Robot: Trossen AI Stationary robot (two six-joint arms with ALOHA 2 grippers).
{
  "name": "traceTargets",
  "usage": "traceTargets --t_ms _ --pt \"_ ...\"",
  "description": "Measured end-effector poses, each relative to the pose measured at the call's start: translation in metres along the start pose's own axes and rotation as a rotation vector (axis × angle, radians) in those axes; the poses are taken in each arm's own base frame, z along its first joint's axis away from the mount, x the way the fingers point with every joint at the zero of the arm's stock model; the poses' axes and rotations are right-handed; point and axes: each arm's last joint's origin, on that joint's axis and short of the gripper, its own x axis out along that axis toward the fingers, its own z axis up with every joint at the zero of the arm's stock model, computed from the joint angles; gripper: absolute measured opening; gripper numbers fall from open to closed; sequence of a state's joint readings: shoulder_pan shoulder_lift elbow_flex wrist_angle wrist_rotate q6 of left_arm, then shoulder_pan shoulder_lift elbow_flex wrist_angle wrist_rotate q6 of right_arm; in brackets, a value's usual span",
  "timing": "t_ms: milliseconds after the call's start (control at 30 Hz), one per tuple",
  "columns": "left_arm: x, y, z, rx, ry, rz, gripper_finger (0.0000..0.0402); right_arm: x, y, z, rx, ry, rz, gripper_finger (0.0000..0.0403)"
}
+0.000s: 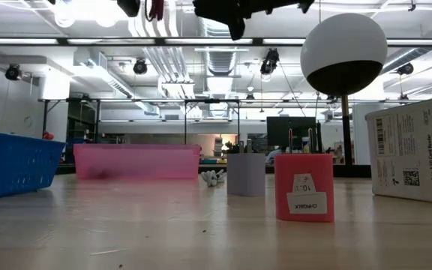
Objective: Pick and place items into bin
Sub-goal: Put the pink charger cable into the pink bin
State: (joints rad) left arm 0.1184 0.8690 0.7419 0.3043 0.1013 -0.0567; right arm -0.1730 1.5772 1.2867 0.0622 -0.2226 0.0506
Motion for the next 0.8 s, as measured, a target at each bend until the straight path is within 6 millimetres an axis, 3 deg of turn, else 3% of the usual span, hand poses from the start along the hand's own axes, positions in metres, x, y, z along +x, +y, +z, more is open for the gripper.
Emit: traceTargets --t_ms 133,267,533,800 --pt "-0.009 -0.001 -0.002 -0.007 -0.088 -0.005 0.0013 0.003 0.002 0.002 -0.013 -0.032 0.006 0.0081" --pt "-0.012 -0.001 -0.007 -0.001 -0.160 -0.008 0.0013 0.007 0.003 -0.002 0.010 -0.019 0.009 0.0113" --pt "-0.004 0.000 -0.013 -0.005 -0.152 -0.009 0.0013 0.015 0.002 -0.009 0.055 -0.007 0.004 0.0207" --pt "0.002 0.001 -0.015 -0.027 -0.161 -0.014 0.0013 0.015 0.005 -0.002 0.069 -0.077 0.037 0.0249"
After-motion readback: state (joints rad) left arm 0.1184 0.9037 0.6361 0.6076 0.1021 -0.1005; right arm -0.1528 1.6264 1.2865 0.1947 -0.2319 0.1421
